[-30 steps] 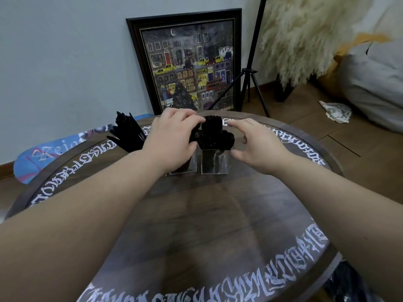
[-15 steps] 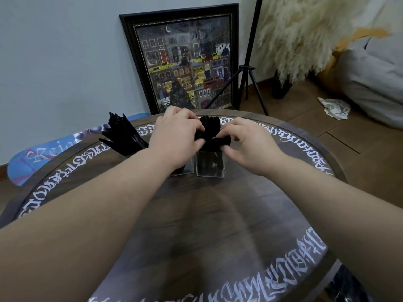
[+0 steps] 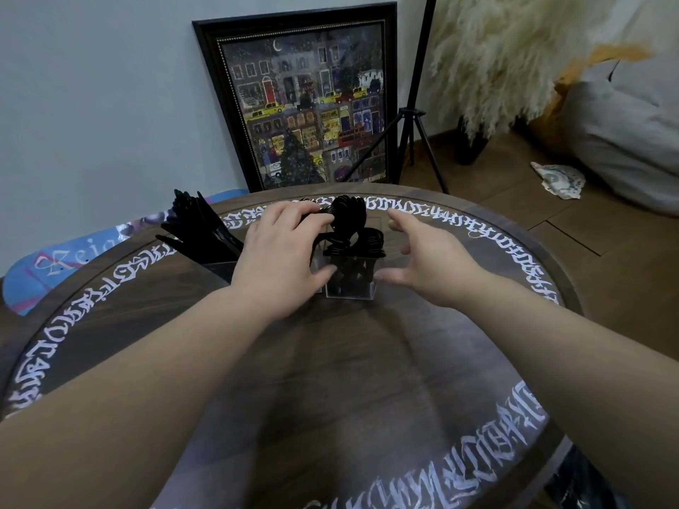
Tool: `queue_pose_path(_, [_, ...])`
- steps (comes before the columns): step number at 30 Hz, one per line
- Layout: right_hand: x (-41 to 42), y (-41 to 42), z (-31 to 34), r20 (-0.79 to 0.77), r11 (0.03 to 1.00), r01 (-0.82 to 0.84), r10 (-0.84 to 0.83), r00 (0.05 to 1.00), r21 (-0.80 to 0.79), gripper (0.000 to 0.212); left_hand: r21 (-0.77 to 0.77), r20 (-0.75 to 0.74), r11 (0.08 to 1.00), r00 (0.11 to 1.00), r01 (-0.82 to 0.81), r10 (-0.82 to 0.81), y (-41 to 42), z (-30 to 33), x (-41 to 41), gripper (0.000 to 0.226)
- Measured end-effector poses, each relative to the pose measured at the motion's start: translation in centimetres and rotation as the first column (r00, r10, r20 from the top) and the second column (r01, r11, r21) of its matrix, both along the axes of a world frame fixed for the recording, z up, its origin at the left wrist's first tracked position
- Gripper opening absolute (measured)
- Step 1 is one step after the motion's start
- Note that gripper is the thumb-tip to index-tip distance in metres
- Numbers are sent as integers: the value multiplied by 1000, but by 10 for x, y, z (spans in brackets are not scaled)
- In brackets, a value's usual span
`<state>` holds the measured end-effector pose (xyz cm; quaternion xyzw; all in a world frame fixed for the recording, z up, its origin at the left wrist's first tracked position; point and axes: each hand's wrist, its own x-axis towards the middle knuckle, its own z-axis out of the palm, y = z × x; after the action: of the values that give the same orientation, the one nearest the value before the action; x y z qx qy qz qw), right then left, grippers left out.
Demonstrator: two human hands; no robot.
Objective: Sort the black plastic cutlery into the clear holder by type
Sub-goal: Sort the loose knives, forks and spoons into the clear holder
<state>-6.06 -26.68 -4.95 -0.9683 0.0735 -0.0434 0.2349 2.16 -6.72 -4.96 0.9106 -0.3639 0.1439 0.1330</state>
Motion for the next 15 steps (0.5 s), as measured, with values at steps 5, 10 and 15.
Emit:
queue_pose_path(5, [11, 1, -5, 13, 1000, 3, -3, 1000, 17, 82, 21, -12, 1000, 1000, 14, -14, 3, -4, -3, 65])
queue_pose_path(10, [5, 4, -7, 9, 1000, 16, -17, 1000, 11, 87, 3, -22, 1000, 1000, -7, 8, 9, -1, -13, 69])
queue_pose_path(15, [-41, 12, -2, 71, 996, 83, -85, 994, 34, 82, -54, -14, 998, 1000, -13, 12, 18, 4, -40, 67])
